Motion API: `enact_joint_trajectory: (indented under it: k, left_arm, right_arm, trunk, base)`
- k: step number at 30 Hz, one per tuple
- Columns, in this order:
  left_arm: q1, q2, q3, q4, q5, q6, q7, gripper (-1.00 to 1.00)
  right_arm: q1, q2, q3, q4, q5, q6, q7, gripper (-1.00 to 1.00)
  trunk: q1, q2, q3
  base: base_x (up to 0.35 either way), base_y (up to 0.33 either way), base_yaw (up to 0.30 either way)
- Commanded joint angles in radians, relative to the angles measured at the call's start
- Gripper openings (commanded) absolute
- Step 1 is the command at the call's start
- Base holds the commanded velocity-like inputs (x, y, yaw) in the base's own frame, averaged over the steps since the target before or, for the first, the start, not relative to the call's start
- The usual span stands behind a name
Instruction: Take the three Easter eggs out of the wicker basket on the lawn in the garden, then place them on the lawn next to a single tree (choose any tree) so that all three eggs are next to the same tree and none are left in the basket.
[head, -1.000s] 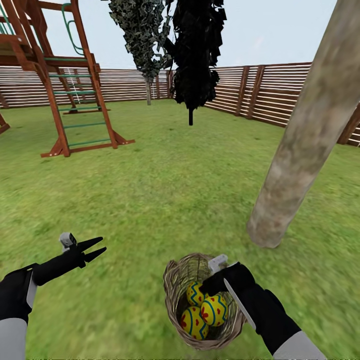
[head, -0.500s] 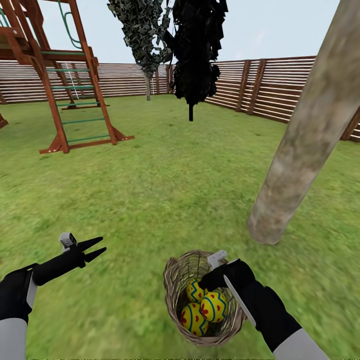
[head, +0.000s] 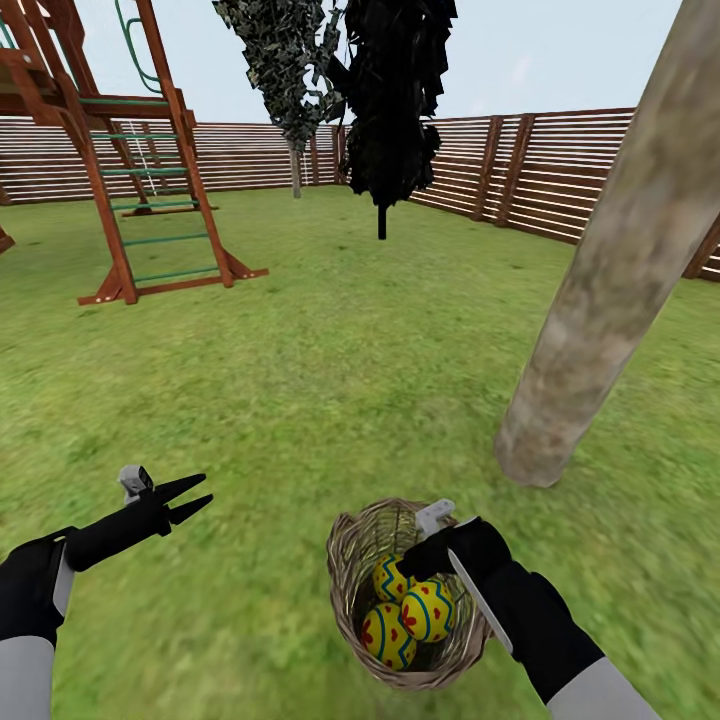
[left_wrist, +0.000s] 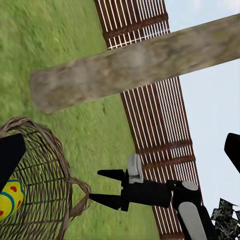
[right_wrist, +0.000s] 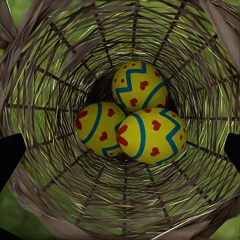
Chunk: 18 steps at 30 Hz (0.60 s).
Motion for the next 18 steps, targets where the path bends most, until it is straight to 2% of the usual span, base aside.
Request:
enact_joint_trajectory:
  k: [1,8,13,18]
  left_arm:
    - [-0.001,-0.001,0.003,-0.001,-0.011,0.010,-0.009,1.00]
    - [-0.001,-0.001,0.003,0.000,-0.008,0.012,-0.009,1.00]
    - [-0.001,-0.001,0.004,0.000,-0.007,0.012,-0.009,1.00]
    - [-0.001,-0.001,0.004,0.000,-0.007,0.012,-0.009,1.00]
  right_arm:
    - [-0.001,-0.001,0.002,-0.001,-0.002,0.004,-0.001,1.00]
    - [-0.001,0.000,0.002,-0.001,-0.002,0.003,-0.001,1.00]
    - [-0.001,0.000,0.002,-0.001,-0.001,0.003,-0.001,1.00]
    - [-0.001,-0.001,0.002,-0.001,-0.001,0.003,-0.001,1.00]
  trunk:
    - [0.000,0.000,-0.001]
    - [0.000,0.000,-0.001]
    - [0.000,0.000,-0.001]
    - [0.000,0.000,-0.001]
  base:
    - [0.000,0.000,0.000]
    - [0.000,-0.001,0.000]
    - [-0.110,-0.118,0.014]
    - [-0.149,-0.169,0.227]
